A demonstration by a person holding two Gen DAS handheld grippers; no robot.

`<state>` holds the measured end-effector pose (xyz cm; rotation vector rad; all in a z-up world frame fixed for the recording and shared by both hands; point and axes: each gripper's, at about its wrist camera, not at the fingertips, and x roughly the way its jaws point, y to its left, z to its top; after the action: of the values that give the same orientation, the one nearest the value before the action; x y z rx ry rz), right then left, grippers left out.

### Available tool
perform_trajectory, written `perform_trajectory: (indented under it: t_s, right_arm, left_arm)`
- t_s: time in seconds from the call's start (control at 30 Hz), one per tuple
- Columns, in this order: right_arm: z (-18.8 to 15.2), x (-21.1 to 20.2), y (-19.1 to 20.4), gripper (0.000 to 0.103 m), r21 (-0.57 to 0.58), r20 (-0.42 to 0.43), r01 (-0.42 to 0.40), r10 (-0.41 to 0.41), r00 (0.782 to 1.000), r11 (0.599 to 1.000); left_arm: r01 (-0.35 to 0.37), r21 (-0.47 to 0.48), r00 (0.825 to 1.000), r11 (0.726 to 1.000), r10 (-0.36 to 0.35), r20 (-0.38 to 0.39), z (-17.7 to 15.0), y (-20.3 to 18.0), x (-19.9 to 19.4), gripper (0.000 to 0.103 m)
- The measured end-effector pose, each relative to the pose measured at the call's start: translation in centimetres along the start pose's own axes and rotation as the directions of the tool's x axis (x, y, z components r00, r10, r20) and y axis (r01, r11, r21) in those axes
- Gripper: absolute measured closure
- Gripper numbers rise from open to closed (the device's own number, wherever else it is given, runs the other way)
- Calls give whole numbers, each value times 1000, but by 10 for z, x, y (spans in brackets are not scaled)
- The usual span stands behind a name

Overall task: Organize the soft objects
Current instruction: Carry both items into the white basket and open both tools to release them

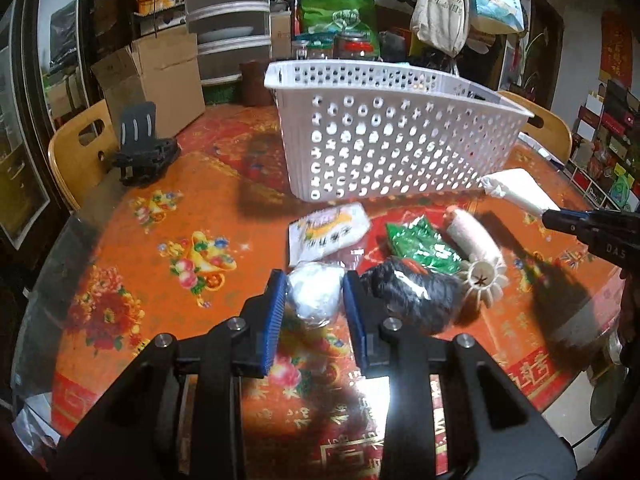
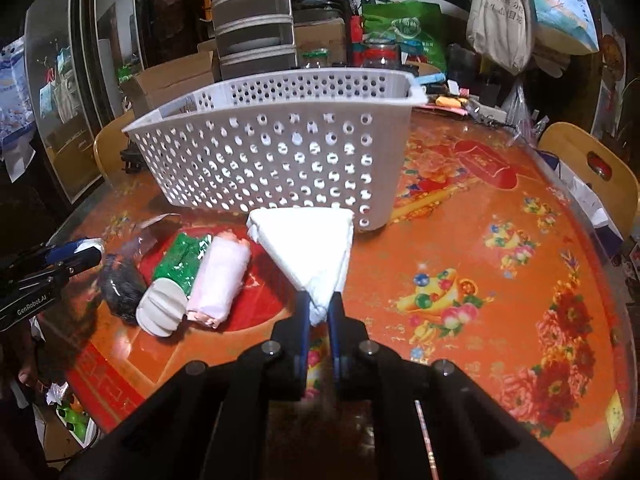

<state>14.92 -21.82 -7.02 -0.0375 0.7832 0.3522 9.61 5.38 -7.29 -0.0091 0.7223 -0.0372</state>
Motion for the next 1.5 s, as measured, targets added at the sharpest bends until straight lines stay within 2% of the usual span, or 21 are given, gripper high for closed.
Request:
perform_trajectory:
  t_s: [0.4,0.7,0.87,1.0,1.2,1.37,1.5]
  right_arm:
    - [19,-52,6,96,-29,106,14,-11,994,999]
    - [59,-85,7,96,-65,186,28,-16,982,998]
    - [88,-82,6,96,-74,187,25,-10,982,997]
    - [109,-69,-1,96,-69,165,11,0,986,998]
    - [136,-30,-10,96,-49,90,-5,9,996,999]
    - [151,4,-15,96,-31,32,-6,7,999,1000]
    - [159,32,-17,96,-32,-20,-6,5,1000,999]
  left_arm:
    - [3,34,996,999,-6,88,42,-9,-36,76]
    - [30,40,988,999,-36,149,105,-6,-57,76]
    - [38,36,987,999,-43,152,150,-4,-51,76]
    - [51,25,990,998,-53,130,184,-5,-34,76]
    - [63,13,997,998,-64,48,230,-11,17,76]
    - [50,3,998,999,-50,-23,248,-19,65,76]
    - [29,1,996,1000,-29,-87,251,-25,102,76]
